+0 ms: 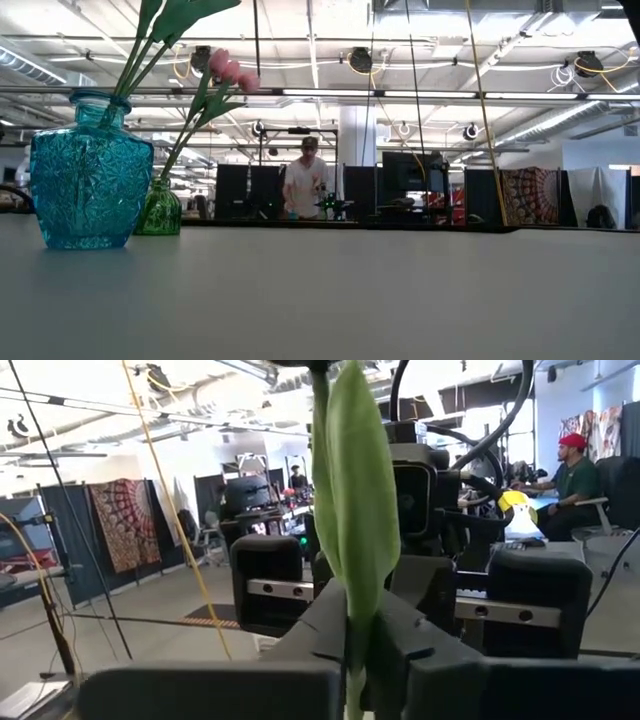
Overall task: Sort flowers into vase by color
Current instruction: Put the black flower into the red vase
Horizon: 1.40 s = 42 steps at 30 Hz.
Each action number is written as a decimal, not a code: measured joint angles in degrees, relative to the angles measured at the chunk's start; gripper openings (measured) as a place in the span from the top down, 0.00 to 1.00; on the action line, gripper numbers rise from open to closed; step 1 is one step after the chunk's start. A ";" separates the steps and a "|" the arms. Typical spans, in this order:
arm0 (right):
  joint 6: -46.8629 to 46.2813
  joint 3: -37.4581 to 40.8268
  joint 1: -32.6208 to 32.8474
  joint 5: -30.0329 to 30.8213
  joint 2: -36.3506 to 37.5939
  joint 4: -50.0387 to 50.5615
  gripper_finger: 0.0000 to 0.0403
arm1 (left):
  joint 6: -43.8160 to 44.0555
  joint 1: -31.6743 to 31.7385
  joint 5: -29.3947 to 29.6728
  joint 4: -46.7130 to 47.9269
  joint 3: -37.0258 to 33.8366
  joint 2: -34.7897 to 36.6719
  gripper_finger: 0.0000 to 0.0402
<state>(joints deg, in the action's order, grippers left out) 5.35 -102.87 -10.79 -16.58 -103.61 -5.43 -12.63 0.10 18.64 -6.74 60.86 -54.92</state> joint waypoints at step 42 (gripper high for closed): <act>3.07 0.02 -0.09 5.07 0.00 11.03 0.70 | 5.47 -0.22 -4.81 36.82 0.11 28.48 0.97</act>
<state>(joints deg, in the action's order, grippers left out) 8.43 -102.85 -10.87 -11.51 -103.61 5.60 -7.16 -0.12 13.83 30.08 60.97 -26.44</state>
